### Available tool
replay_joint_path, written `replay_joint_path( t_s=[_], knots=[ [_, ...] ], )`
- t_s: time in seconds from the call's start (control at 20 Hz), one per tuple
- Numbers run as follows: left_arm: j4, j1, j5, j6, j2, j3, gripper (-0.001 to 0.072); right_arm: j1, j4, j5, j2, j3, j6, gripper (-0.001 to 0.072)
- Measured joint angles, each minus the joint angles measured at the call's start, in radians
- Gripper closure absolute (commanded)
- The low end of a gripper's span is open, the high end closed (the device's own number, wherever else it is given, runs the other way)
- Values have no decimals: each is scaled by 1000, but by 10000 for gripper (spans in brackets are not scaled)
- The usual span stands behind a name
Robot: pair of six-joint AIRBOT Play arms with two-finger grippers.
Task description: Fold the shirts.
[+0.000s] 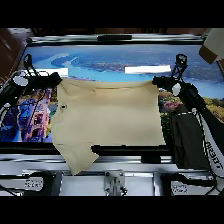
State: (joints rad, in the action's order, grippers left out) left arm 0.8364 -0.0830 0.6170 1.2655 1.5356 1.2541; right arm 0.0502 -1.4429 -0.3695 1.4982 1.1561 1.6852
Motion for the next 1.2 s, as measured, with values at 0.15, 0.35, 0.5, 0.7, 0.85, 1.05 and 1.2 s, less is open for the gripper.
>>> replay_joint_path(
  t_s=[0.15, 0.35, 0.5, 0.7, 0.85, 1.05, 1.2],
  knots=[
    [116, -21, 225, -14, 6, 22, 668, -11, -5, -114, -21, 0, -1, 642],
    [278, -29, 539, -15, 10, 24, 668, -21, -57, -393, -32, 0, -2, 642],
    [333, -32, 657, 6, 12, 2, 668, -23, -94, -530, -30, -1, -3, 642],
    [362, -34, 709, 23, 14, -23, 667, -23, -82, -601, -13, 0, 5, 641],
    [378, -35, 718, 46, 15, -29, 246, -23, -62, -636, 2, -1, 19, 178],
    [381, -53, 794, 81, 7, -21, 257, -24, -90, -739, -24, 1, 12, 177],
    [385, -89, 883, 96, -39, -41, 255, -64, -129, -887, -79, 2, -53, 178]
  ],
)
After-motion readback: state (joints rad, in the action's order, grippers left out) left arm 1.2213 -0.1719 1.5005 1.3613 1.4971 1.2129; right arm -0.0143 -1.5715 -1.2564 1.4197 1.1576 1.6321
